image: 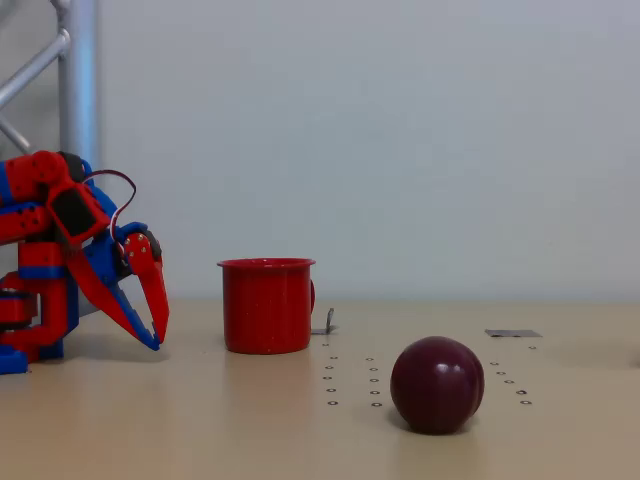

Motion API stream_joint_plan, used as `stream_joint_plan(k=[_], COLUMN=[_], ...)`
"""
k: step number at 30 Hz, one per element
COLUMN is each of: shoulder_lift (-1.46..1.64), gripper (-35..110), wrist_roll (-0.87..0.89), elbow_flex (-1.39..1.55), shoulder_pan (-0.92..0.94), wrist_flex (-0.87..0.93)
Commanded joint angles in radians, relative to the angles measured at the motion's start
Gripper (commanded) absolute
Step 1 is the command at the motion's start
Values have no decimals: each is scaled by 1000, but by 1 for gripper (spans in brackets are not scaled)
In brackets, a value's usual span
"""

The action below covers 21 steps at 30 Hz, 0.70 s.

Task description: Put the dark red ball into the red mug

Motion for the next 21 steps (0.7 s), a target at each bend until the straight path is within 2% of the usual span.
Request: stream_joint_plan(k=[1, 7, 21], shoulder_lift=[75, 75, 75], gripper=[3, -2, -2], wrist_roll=[-14, -12, -55], elbow_flex=[17, 17, 18], shoulder_pan=[-14, -14, 17], wrist_flex=[-2, -2, -25])
